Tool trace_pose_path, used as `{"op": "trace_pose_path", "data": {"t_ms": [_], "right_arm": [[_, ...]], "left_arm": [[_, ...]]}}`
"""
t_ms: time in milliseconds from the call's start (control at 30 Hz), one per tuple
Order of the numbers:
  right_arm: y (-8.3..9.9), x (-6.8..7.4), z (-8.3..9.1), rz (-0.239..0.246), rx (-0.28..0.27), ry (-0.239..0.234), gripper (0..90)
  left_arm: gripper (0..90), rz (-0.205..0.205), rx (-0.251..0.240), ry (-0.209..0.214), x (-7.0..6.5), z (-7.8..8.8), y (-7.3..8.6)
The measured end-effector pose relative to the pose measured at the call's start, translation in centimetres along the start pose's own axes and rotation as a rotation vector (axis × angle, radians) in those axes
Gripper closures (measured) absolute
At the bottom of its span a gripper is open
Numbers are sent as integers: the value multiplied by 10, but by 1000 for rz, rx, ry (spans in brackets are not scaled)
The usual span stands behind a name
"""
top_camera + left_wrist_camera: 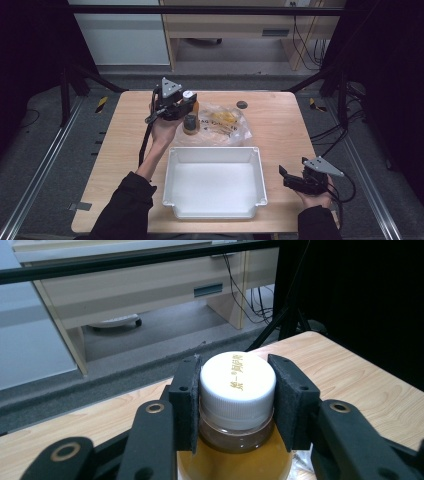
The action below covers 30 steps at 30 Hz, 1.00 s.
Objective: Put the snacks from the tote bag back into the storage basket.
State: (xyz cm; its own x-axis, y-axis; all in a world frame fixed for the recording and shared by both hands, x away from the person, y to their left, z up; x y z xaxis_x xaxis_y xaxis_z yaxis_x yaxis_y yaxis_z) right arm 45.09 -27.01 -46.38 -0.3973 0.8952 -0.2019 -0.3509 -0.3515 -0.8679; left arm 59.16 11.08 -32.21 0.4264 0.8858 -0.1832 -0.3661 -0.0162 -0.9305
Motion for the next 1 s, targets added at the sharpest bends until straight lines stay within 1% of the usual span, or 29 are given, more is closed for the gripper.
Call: {"op": "trace_pose_path", "data": {"t_ms": [100, 400, 533, 733, 1000], "right_arm": [[0, 0, 0, -1, 0, 0, 129], [0, 0, 1, -1, -1, -2, 129], [0, 0, 0, -2, -1, -1, 129], [0, 0, 1, -1, 0, 0, 129], [0, 0, 1, 3, -1, 1, 129]], "left_arm": [[587, 2, -11, 8, -3, 4, -4], [588, -9, -33, 7, -8, 17, -12], [588, -7, -35, 21, -10, 24, -15], [587, -3, -42, 35, -16, 34, -16], [588, -19, -49, 65, -28, 47, -14]]}}
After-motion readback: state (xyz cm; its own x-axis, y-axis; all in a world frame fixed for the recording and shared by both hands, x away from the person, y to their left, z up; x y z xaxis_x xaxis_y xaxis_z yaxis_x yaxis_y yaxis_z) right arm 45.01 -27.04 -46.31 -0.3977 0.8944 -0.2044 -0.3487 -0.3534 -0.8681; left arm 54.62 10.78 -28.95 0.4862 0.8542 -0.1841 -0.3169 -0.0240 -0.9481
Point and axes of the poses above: each handheld gripper's, and its own axes: z roughly backward along the jaws, y roughly out of its underside, x roughly to its left, the point moved 3 cm from there along -z, roughly forward along the jaws, and after that the axes turned 13 degrees about z, right-handed, at the moved point
